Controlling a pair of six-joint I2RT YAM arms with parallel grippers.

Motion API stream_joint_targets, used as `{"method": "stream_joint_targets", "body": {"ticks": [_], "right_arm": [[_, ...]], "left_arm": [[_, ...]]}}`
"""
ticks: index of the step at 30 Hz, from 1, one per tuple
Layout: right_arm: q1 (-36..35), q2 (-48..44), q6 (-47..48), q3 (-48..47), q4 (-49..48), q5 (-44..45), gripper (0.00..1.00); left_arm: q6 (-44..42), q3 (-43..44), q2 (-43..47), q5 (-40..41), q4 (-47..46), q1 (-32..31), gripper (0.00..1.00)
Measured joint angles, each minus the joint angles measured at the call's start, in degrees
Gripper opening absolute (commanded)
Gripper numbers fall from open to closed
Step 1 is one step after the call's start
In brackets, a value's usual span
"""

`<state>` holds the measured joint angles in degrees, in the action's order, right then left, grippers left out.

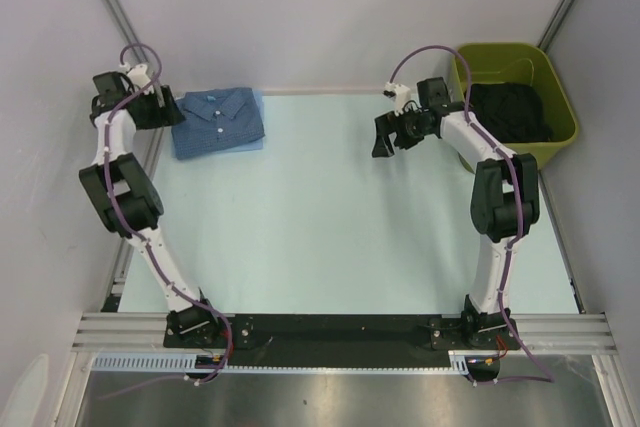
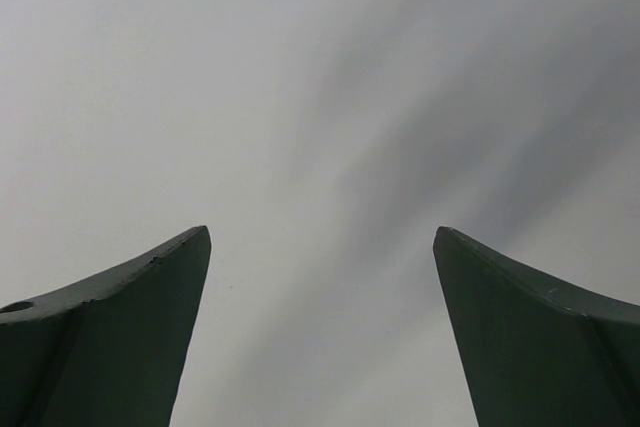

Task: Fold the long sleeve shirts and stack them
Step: Neatly place the folded shirt to the corner

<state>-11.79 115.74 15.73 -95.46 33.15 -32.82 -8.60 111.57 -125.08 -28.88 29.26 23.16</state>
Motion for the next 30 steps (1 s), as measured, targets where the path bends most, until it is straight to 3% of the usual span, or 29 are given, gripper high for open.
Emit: {"method": "stream_joint_targets", "body": {"ticks": [5,11,21,30], "right_arm": [[0.4,0.0,0.1,0.4,0.0,-0.6,1.0],[0.8,0.0,0.5,1.5,0.0,-1.3,1.0],[1.6,-1.1,1.1,2.6,0.0,-2.1,1.0],[2.5,-1.3,1.6,2.9,0.5,-2.1,1.0]], "left_arm": [[-2.5,-8.0,5.9,0.0,3.3,1.7,0.82],[-2.4,-15.8,7.1,0.8,5.3,1.8,0.79],[0.2,-16.6,4.2,1.2,3.5,1.8,0.6],[-0.5,-14.1,0.4,1.0,3.0,1.8,0.1]]}}
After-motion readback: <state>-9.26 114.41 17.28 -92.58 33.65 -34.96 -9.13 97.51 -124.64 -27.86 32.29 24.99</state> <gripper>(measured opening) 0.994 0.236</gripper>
